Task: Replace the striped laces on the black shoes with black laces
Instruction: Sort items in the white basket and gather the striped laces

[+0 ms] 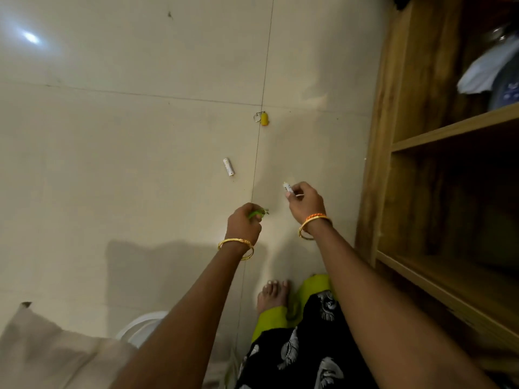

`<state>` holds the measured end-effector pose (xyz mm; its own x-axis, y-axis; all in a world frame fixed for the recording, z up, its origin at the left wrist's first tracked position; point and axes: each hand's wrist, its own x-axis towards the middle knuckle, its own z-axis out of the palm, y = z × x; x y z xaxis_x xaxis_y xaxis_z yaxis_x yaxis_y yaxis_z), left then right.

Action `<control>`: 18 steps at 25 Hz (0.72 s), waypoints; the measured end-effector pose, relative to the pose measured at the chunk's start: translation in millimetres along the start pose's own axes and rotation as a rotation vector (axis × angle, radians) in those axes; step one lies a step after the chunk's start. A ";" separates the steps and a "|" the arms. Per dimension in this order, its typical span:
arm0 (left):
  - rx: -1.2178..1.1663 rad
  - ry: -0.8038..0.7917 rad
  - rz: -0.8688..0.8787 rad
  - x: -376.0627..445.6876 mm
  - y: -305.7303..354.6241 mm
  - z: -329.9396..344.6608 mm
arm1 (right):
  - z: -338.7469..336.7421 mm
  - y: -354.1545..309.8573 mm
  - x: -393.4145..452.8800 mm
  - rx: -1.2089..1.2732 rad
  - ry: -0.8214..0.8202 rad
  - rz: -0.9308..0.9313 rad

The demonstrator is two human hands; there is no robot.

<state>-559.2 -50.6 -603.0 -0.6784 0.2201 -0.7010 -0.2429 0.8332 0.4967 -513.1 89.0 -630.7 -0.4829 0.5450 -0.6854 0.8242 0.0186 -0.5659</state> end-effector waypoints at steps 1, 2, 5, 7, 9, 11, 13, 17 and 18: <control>-0.037 0.000 0.031 -13.4 14.2 -9.8 | -8.2 -8.9 -16.5 0.088 -0.009 0.041; -0.073 -0.005 0.071 -26.2 28.9 -19.4 | -17.4 -19.4 -33.1 0.196 -0.022 0.079; -0.169 -0.092 0.221 -75.0 81.9 -50.8 | -60.2 -58.6 -88.5 0.530 -0.045 0.106; -0.252 -0.186 0.291 -111.5 121.9 -69.4 | -96.9 -82.3 -126.5 0.655 -0.031 0.050; -0.340 -0.214 0.364 -143.6 161.1 -81.7 | -137.3 -99.6 -163.9 0.713 0.019 -0.017; -0.400 -0.194 0.413 -168.9 194.8 -90.7 | -171.8 -111.0 -197.4 0.766 0.087 -0.079; -0.439 -0.197 0.423 -197.7 230.4 -92.3 | -209.4 -115.8 -234.5 0.824 0.181 -0.136; -0.433 -0.237 0.314 -257.4 291.4 -67.3 | -282.4 -101.0 -302.3 0.838 0.473 -0.213; -0.443 -0.294 0.268 -273.9 303.9 -55.5 | -298.4 -91.5 -315.8 0.810 0.575 -0.207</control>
<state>-485.8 114.2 -231.7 -0.5510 0.5776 -0.6023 -0.3988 0.4518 0.7981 -347.8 165.3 -225.7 -0.2016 0.9205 -0.3348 0.1888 -0.2989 -0.9354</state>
